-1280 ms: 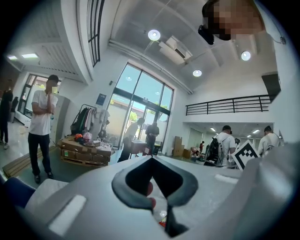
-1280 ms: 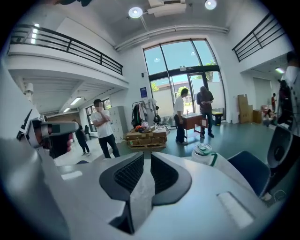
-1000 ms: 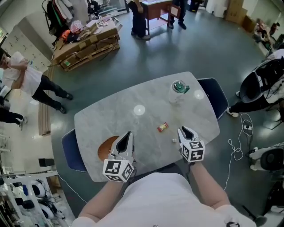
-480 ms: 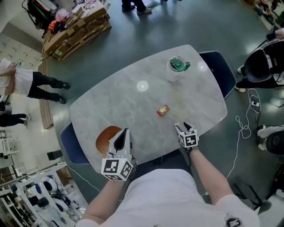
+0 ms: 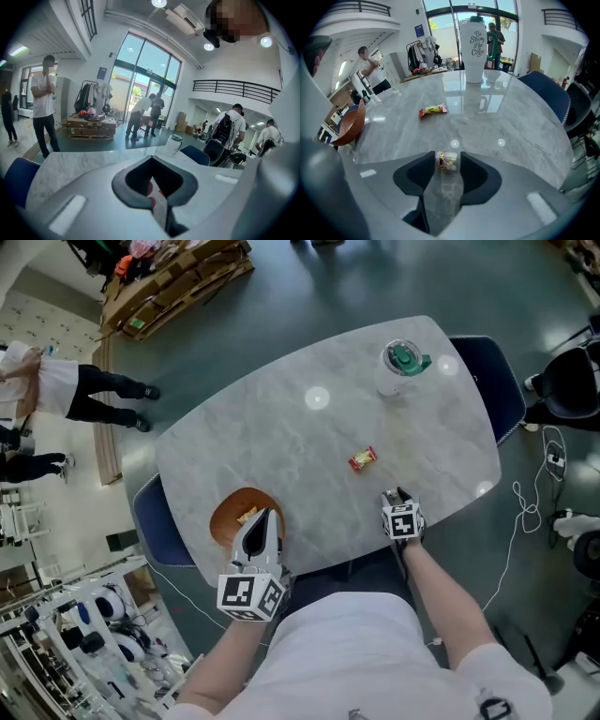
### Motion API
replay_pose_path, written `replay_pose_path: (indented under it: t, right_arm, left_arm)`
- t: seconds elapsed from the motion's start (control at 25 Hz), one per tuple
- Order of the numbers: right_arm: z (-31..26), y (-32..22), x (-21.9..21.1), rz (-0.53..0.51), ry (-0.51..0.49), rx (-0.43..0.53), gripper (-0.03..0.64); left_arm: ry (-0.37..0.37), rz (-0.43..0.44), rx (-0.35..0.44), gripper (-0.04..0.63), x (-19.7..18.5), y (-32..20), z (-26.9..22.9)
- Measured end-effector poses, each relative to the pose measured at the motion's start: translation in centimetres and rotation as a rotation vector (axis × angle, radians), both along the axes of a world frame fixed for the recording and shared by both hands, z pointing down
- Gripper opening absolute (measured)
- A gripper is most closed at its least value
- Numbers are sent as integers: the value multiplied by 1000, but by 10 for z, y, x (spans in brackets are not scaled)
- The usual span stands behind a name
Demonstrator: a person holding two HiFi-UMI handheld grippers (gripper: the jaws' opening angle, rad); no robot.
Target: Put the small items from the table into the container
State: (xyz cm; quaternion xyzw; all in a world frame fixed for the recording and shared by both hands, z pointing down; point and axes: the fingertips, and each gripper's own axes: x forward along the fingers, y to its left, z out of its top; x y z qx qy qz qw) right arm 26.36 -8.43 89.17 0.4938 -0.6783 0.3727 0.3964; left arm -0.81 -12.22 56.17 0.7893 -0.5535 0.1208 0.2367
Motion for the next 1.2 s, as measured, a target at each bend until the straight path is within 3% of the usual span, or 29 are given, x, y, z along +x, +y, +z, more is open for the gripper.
replay_pose_path:
  t: [0.04, 0.32, 0.52, 0.88, 1.04, 1.2]
  right_arm:
    - [-1, 0, 1, -7, 14, 4, 169]
    - [-72, -34, -36, -57, -50, 154, 164]
    - [-180, -78, -78, -90, -151, 363, 164]
    - [-393, -111, -144, -159, -342, 741, 164]
    - [-438, -104, -155, -187, -377, 802, 164]
    - [-451, -102, -170, -211, -384, 807, 164]
  left_arm:
    - [2, -7, 6, 5, -2, 0, -2]
    - [18, -48, 79, 5, -21, -7, -24]
    - [32, -69, 148, 5, -28, -16, -47]
    - [88, -105, 368, 5, -52, -32, -130]
    - [109, -122, 425, 5, -58, -30, -158]
    - [114, -137, 426, 5, -67, -26, -161]
